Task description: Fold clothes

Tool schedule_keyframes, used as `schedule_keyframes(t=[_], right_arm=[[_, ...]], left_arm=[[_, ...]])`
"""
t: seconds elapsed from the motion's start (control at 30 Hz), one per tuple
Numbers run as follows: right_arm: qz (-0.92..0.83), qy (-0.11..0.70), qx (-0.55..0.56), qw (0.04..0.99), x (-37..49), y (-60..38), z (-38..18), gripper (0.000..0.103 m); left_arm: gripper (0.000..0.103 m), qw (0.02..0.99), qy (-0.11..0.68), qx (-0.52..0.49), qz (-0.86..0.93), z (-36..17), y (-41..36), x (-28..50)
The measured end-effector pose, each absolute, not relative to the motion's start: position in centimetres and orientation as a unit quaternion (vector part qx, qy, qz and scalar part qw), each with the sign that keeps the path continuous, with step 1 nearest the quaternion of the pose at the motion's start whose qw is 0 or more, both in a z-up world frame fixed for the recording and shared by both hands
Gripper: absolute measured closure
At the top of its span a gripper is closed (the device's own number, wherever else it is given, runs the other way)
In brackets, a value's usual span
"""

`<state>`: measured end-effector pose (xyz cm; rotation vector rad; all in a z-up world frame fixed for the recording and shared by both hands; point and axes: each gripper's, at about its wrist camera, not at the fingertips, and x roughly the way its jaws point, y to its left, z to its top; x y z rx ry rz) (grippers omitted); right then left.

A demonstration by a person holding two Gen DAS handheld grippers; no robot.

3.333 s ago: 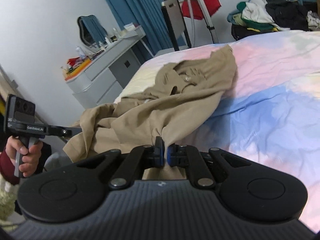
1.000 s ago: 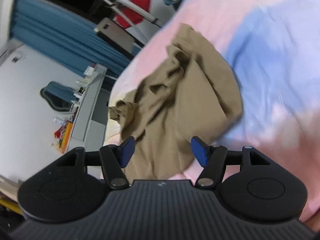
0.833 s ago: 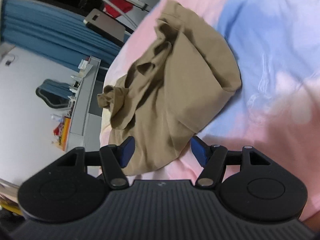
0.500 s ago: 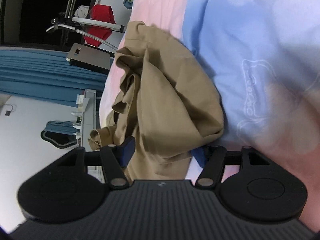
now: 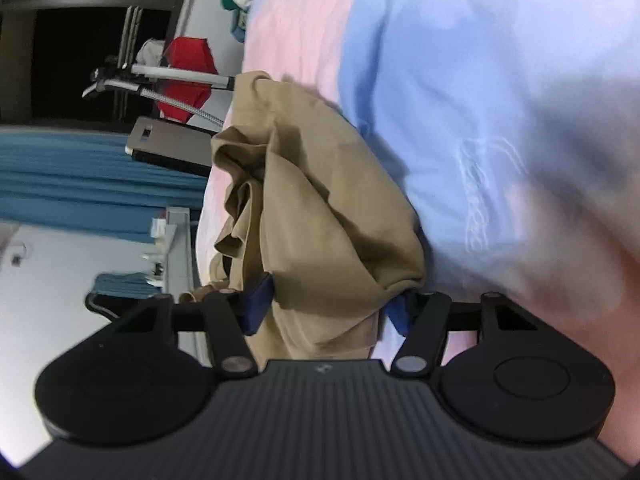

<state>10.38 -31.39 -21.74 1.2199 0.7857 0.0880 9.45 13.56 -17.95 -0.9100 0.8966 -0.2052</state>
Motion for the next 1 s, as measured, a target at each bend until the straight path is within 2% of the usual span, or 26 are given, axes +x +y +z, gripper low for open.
schedule_keyframes(t=[0.07,0.1,0.17,0.37,0.63,0.83,1.0], right_arm=[[0.04,0.355,0.528,0.77,10.4,-31.0,-21.1,0.067],[0.044,0.348,0.521,0.778,10.3,-30.9,-21.0,0.077],[0.055,0.333,0.519,0.786,9.8,-30.8,-20.3,0.082],[0.065,0.313,0.516,0.795,8.0,-31.1,-17.9,0.085],[0.078,0.292,0.521,0.798,1.8,-30.7,-12.4,0.085],[0.062,0.297,0.548,0.78,-4.6,-30.0,-11.1,0.085],[0.039,0.298,0.581,0.757,-3.5,-30.3,-11.0,0.084]], left_arm=[[0.07,0.794,0.418,-0.431,-0.09,-18.1,14.0,9.5],[0.073,0.792,0.419,-0.435,-0.087,-18.2,14.3,9.5],[0.086,0.785,0.41,-0.456,-0.091,-18.1,14.9,9.4],[0.093,0.789,0.374,-0.473,-0.12,-14.6,15.5,7.6],[0.094,0.785,0.358,-0.484,-0.144,-8.1,18.6,0.4],[0.093,0.77,0.371,-0.498,-0.144,-7.0,19.7,-3.5],[0.092,0.758,0.374,-0.515,-0.142,-6.4,20.4,-3.9]])
